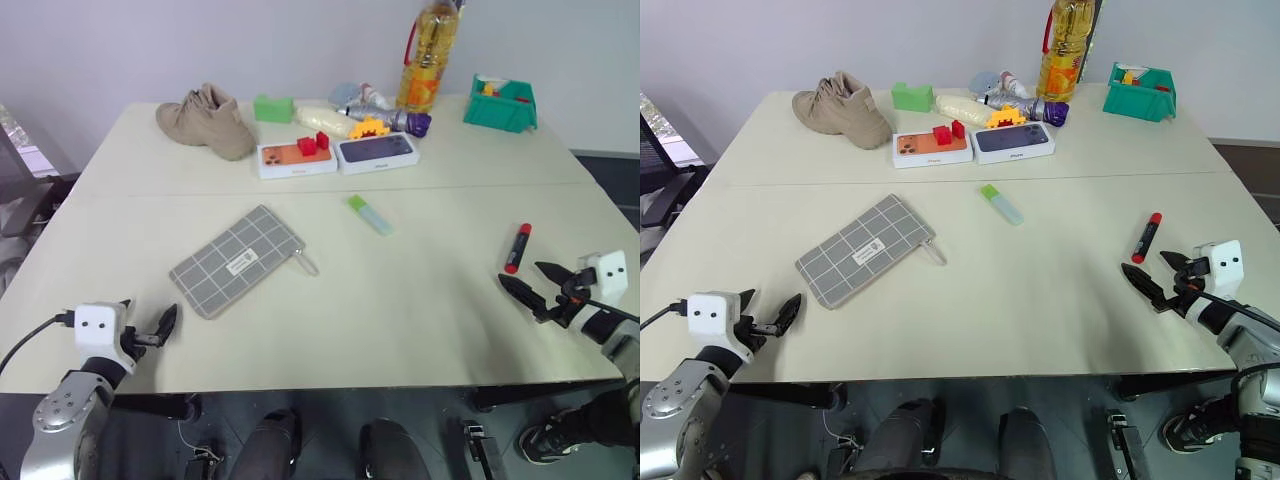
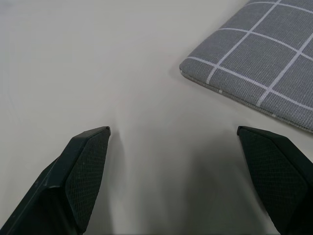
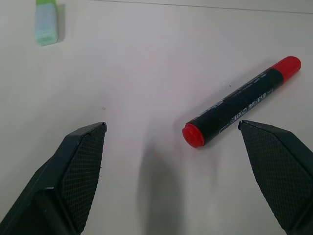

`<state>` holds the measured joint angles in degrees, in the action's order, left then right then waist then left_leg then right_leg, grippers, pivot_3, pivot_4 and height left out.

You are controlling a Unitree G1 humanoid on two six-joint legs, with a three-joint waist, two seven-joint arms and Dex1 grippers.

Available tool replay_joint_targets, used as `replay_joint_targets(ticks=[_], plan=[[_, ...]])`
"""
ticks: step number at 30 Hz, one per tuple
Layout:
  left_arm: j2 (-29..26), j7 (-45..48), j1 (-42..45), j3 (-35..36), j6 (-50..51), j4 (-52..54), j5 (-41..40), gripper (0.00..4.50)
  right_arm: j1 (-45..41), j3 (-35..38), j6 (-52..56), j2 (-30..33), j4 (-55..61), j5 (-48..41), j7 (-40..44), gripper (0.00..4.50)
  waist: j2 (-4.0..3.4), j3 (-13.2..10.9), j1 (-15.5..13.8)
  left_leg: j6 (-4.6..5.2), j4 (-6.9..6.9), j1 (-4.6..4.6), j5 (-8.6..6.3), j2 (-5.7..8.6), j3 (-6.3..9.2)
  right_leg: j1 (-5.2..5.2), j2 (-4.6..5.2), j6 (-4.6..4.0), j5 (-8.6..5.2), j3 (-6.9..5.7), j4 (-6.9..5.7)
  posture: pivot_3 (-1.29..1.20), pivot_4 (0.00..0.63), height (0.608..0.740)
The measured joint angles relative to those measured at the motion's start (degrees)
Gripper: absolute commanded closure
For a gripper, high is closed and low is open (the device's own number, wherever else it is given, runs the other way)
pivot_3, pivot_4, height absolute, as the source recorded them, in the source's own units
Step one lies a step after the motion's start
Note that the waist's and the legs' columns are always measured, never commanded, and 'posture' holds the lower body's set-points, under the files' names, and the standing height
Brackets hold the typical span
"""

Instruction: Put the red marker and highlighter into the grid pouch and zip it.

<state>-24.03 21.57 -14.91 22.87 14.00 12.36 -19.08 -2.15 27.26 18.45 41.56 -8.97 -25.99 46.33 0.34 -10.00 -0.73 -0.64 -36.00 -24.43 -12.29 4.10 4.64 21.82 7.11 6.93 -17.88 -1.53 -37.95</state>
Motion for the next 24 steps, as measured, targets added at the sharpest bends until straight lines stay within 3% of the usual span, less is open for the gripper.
replay_joint_targets(ticks=[9, 16, 19, 24], plan=[[0.0, 0.14, 1.08, 0.02, 0.62, 0.18, -0.6, 0.04, -0.32, -0.72, 2.36, -0.01, 4.12, -0.94, -0.02, 0.0, 0.0, 0.0, 0.0, 0.0, 0.0, 0.0, 0.0, 0.0, 0.01, 0.0, 0.0, 0.0, 0.0, 0.0, 0.0, 0.0, 0.15, 0.739], [1.14, -1.33, 2.17, 0.04, -1.21, 0.22, 0.06, 0.04, -6.45, -6.23, 4.84, -2.15, 9.73, -2.87, 0.59, 0.0, 0.01, 0.0, 0.23, 0.0, 0.01, 0.01, 0.0, -0.04, 0.01, 0.03, -0.04, 0.0, 0.0, 0.0, 0.0, 0.0, 0.15, 0.739], [1.92, -1.84, 2.48, -0.83, -2.33, 0.52, 0.91, 0.0, -12.46, -12.37, 5.4, -7.04, 12.71, -3.65, -0.11, 0.91, 0.01, 0.0, 0.34, 0.0, 0.04, 0.0, 0.0, -0.05, 0.02, 0.06, -0.05, 0.0, 0.0, 0.0, -0.01, 0.0, 0.15, 0.739], [2.26, -1.84, 2.71, -1.88, -3.67, 0.65, 2.14, 0.0, -19.12, -23.26, 5.82, -14.28, 14.85, -0.74, -3.14, 3.57, 0.06, -0.01, -0.08, -0.01, 0.04, -0.04, 0.01, 0.01, 0.04, 0.07, -0.02, 0.01, 0.0, -0.01, 0.04, 0.0, 0.15, 0.739]])
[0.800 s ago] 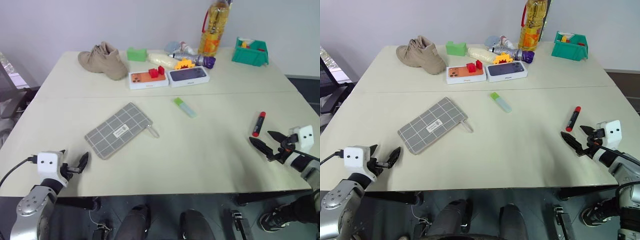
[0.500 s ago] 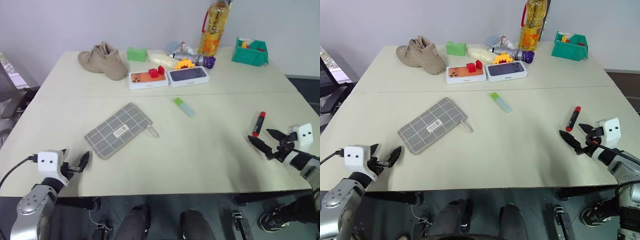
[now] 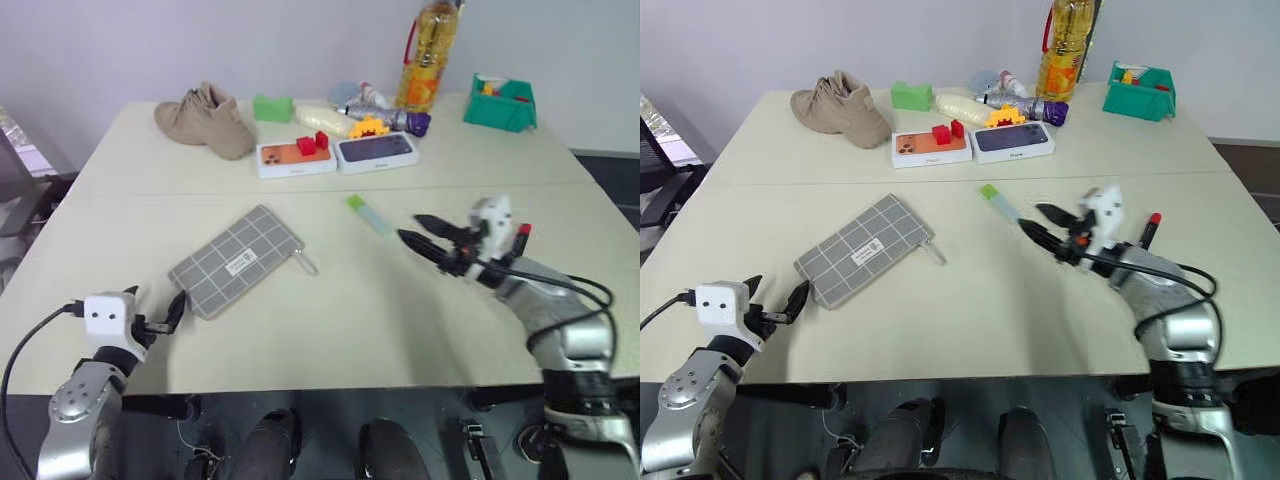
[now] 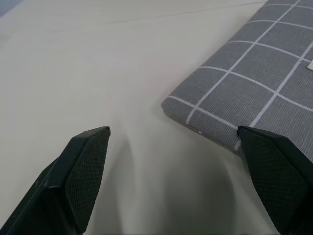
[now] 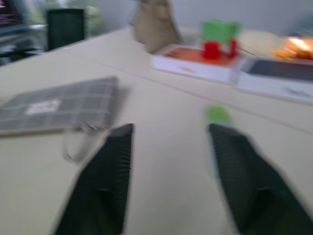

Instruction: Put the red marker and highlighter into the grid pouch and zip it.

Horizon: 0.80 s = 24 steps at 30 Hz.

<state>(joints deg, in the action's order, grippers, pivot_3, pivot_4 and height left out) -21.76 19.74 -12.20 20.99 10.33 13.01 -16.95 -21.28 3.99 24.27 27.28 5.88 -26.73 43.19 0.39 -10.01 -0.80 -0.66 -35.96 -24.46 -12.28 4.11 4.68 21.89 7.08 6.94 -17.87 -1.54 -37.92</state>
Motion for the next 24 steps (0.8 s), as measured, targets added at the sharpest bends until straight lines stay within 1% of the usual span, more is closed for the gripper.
replay_joint_targets(ticks=[2, 5, 7, 12, 14, 19, 21, 24], plan=[[0.0, 0.01, 0.19, 0.03, -0.37, -0.01, 0.08, 0.0, -1.65, -4.4, 0.08, -2.98, -0.12, 2.6, -1.77, 4.43, 0.0, 0.0, 0.11, -0.01, 0.0, 0.0, 0.0, 0.0, 0.0, 0.02, 0.0, 0.0, 0.0, -0.01, -0.01, 0.0, 0.15, 0.739], [-0.14, 0.24, 0.23, 0.1, -1.34, -0.01, 0.38, 0.0, -5.51, -10.31, 0.08, -7.74, -2.29, 6.55, -4.08, 4.43, 0.0, 0.0, 0.36, -0.04, 0.02, 0.01, 0.02, 0.0, 0.01, 0.12, -0.03, 0.0, 0.01, 0.0, -0.06, 0.0, 0.15, 0.739], [-0.44, 0.61, -0.17, 0.08, -2.12, -0.03, 0.9, 0.0, -7.89, -12.94, -0.41, -10.64, -4.7, 9.02, -5.76, 4.43, 0.0, 0.0, 0.59, -0.05, 0.05, 0.01, 0.02, -0.01, 0.01, 0.31, -0.05, 0.0, 0.01, 0.0, -0.07, 0.0, 0.15, 0.739], [-2.44, 1.71, -1.45, 0.39, -4.06, -1.08, 2.52, 0.0, -13.54, -20.12, -2.75, -19.4, -14.47, 17.05, -10.5, 4.43, 0.0, 0.01, 1.47, -0.11, 0.09, 0.01, 0.06, -0.01, 0.01, 0.4, -0.07, 0.0, 0.01, 0.02, -0.14, 0.0, 0.15, 0.739], [-3.1, 2.24, -1.64, 0.52, -4.79, -1.35, 2.75, 0.0, -15.47, -22.32, -2.79, -21.8, -18.65, 19.35, -11.75, 4.43, 0.0, 0.01, 1.47, -0.12, 0.1, 0.01, 0.07, -0.01, 0.02, 0.43, -0.07, 0.0, 0.01, 0.02, -0.15, 0.0, 0.15, 0.739], [-4.32, 3.35, -2.84, 0.62, -5.89, -1.75, 3.56, 0.0, -20.66, -21.76, -0.82, -26.92, -29.28, 22.5, -17.33, 4.43, 0.02, 0.01, 1.74, -0.17, 0.2, 0.03, 0.09, -0.02, 0.02, 0.48, -0.08, -0.01, 0.02, 0.04, -0.17, 0.0, 0.15, 0.739], [-4.92, 3.95, -3.38, 0.62, -6.42, -1.77, 4.0, 0.0, -21.56, -21.34, 0.62, -28.2, -32.03, 23.11, -18.39, 4.43, 0.02, 0.02, 1.75, -0.2, 0.28, 0.03, 0.11, -0.02, 0.01, 0.54, -0.08, -0.01, 0.02, 0.05, -0.16, 0.0, 0.15, 0.739], [-6.68, 5.24, -4.63, 0.62, -8.17, -1.98, 5.2, 0.0, -22.63, -20.23, 2.86, -29.23, -33.03, 23.1, -18.75, 4.43, 0.02, 0.04, 1.88, -0.21, 0.34, 0.07, 0.11, -0.02, 0.0, 0.54, -0.08, -0.01, 0.01, 0.09, -0.16, 0.0, 0.15, 0.739]])
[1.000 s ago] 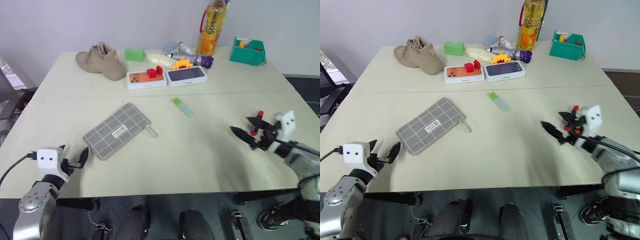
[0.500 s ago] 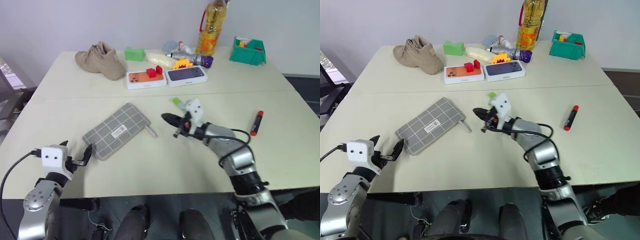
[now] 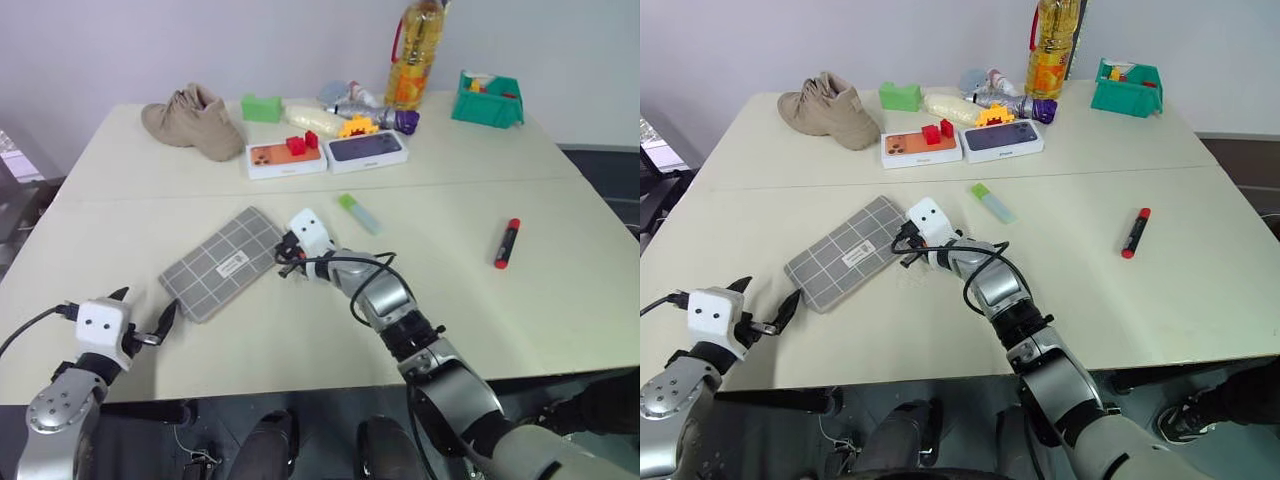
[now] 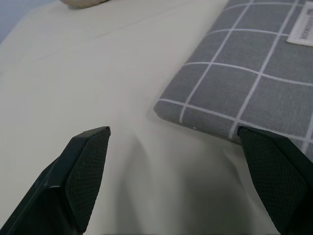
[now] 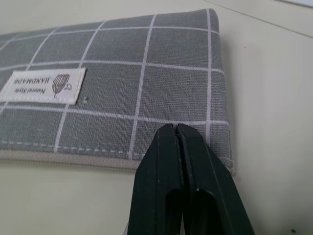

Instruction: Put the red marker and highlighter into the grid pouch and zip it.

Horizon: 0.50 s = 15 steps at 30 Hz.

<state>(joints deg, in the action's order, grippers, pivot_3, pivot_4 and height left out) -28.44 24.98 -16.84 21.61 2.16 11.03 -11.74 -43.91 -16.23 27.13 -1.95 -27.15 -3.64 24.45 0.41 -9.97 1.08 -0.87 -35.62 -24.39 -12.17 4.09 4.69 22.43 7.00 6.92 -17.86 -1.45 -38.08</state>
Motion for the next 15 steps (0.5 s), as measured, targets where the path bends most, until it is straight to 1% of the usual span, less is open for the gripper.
replay_joint_targets(ticks=[7, 11, 15], plan=[[-6.19, 4.1, -2.62, -0.28, -8.22, -3.29, 5.51, 0.0, 0.57, 0.96, 1.37, -0.43, 0.83, 0.05, 0.6, 4.43, 0.0, 0.02, -0.07, -0.01, 0.04, 0.02, 0.0, 0.0, 0.0, 0.01, 0.0, -0.01, 0.0, 0.0, 0.0, 0.0, 0.15, 0.739], [-12.11, 5.6, -1.32, -2.98, -19.69, -7.8, 12.89, 0.0, 0.74, 1.06, 1.8, -0.66, 1.08, 0.13, 0.61, 4.43, -0.04, 0.05, -0.1, -0.03, 0.1, 0.04, 0.01, 0.01, -0.01, 0.03, 0.01, -0.02, 0.0, 0.0, 0.01, 0.0, 0.15, 0.739], [-16.23, 3.69, 4.14, -7.22, -32.38, -14.67, 21.43, 0.0, 1.01, 1.01, 1.82, -0.84, 1.12, 0.32, 0.6, 4.43, -0.11, 0.14, -0.27, -0.06, 0.2, 0.1, 0.03, 0.02, -0.01, 0.02, 0.01, -0.03, 0.01, 0.01, 0.01, 0.0, 0.15, 0.739]])
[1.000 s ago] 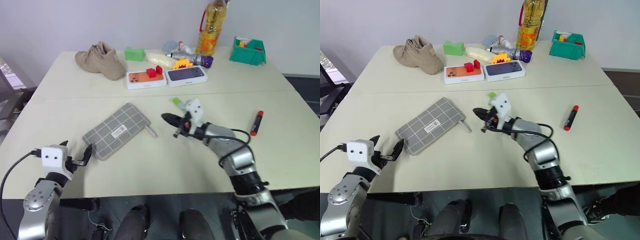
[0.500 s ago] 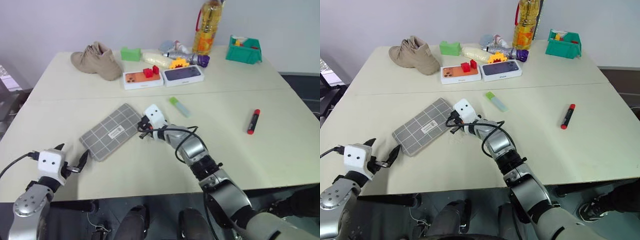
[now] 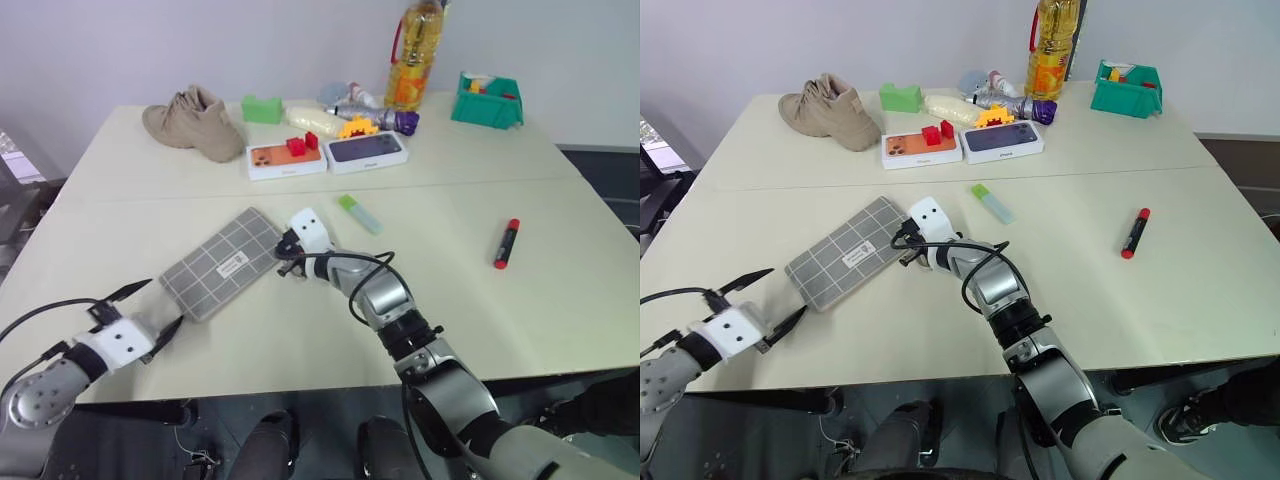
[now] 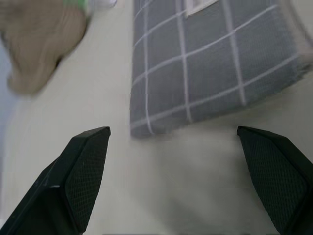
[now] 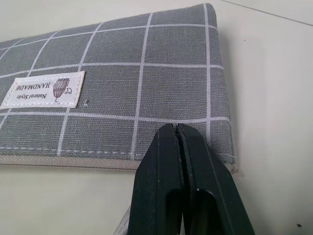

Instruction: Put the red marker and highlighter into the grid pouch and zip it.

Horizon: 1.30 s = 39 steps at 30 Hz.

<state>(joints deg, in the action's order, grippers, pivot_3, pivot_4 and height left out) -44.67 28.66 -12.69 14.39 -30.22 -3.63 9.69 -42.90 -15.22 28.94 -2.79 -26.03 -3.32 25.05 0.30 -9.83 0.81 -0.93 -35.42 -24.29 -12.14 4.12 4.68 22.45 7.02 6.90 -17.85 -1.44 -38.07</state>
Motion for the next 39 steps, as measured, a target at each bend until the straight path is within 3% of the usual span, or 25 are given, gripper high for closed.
replay_joint_targets(ticks=[6, 7, 9, 15, 16, 24, 27, 34, 39], plan=[[-1.34, -2.33, 9.53, -6.26, -12.15, -9.89, 5.51, 0.0, 0.7, -0.04, -0.05, -0.49, 0.53, 0.36, -0.05, 4.43, -0.07, 0.1, 0.11, -0.02, 0.16, 0.14, 0.02, 0.02, -0.02, -0.04, 0.0, 0.01, 0.0, 0.06, -0.02, 0.0, 0.15, 0.739], [-1.27, -2.76, 10.86, -7.24, -13.97, -11.49, 5.89, 0.56, 0.87, -0.04, -0.05, -0.52, 0.71, 0.45, -0.1, 4.5, -0.08, 0.11, 0.09, -0.02, 0.18, 0.16, 0.02, 0.02, -0.02, -0.04, 0.0, 0.01, 0.0, 0.06, -0.02, 0.0, 0.15, 0.739], [-1.12, -3.12, 12.04, -8.93, -15.94, -13.29, 6.54, 1.2, 1.04, -0.08, 0.02, -0.59, 1.07, 0.59, -0.12, 4.5, -0.08, 0.11, 0.19, -0.02, 0.18, 0.16, 0.02, 0.02, -0.03, -0.03, 0.0, 0.02, 0.01, 0.06, -0.03, 0.0, 0.15, 0.739], [-1.03, -4.73, 15.1, -11.53, -21.13, -16.93, 7.18, 4.26, 1.98, -0.07, 0.46, -0.6, 2.26, 0.85, -0.15, 4.5, -0.11, 0.15, 0.13, -0.02, 0.18, 0.17, 0.03, 0.01, -0.02, -0.03, -0.01, 0.02, 0.01, 0.06, -0.05, 0.0, 0.15, 0.739], [-1.16, -5.11, 15.43, -11.49, -21.73, -17.24, 7.17, 4.46, 2.01, -0.06, 0.54, -0.6, 2.34, 0.85, -0.15, 4.5, -0.16, 0.2, 0.12, -0.02, 0.18, 0.18, 0.03, 0.02, -0.02, -0.04, -0.01, 0.02, 0.01, 0.06, -0.05, 0.0, 0.15, 0.739], [1.12, -3.99, 15.18, -12.11, -18.3, -16.04, 2.29, 4.46, 3.06, 1.35, 0.7, 0.64, 4.62, 0.14, -0.19, 4.5, -0.21, 0.24, -0.05, -0.02, 0.17, 0.19, 0.03, 0.02, -0.02, -0.07, -0.01, 0.02, 0.01, 0.07, -0.05, 0.0, 0.15, 0.739], [5.04, -2.19, 14.16, -13.41, -9.31, -9.63, -2.53, 4.5, 3.34, 3.44, 0.65, 4.84, 9.49, -1.03, 1.79, 3.61, -0.21, 0.23, -0.19, -0.01, 0.11, 0.1, 0.04, 0.03, -0.01, -0.04, -0.01, 0.03, 0.01, 0.07, -0.05, 0.0, 0.15, 0.739], [12.51, -2.27, 13.69, -14.1, 7.61, 4.07, -6.36, 4.5, 4.25, 10.33, 5.2, 17.79, 19.94, -5.14, 7.98, 0.12, -0.18, 0.24, 0.36, -0.01, 0.17, -0.01, 0.04, -0.03, -0.02, -0.11, -0.11, 0.02, 0.01, 0.12, -0.08, 0.0, 0.15, 0.739], [17.02, -4.04, 15.5, -15.79, 13.15, 6.8, -5.57, 4.5, 6.79, 11.15, 11.56, 19.27, 24.49, -8.29, 9.47, 0.12, -0.18, 0.23, 0.39, 0.0, 0.17, -0.01, 0.05, -0.05, -0.02, -0.11, -0.15, 0.02, 0.01, 0.13, -0.08, 0.0, 0.15, 0.739]])
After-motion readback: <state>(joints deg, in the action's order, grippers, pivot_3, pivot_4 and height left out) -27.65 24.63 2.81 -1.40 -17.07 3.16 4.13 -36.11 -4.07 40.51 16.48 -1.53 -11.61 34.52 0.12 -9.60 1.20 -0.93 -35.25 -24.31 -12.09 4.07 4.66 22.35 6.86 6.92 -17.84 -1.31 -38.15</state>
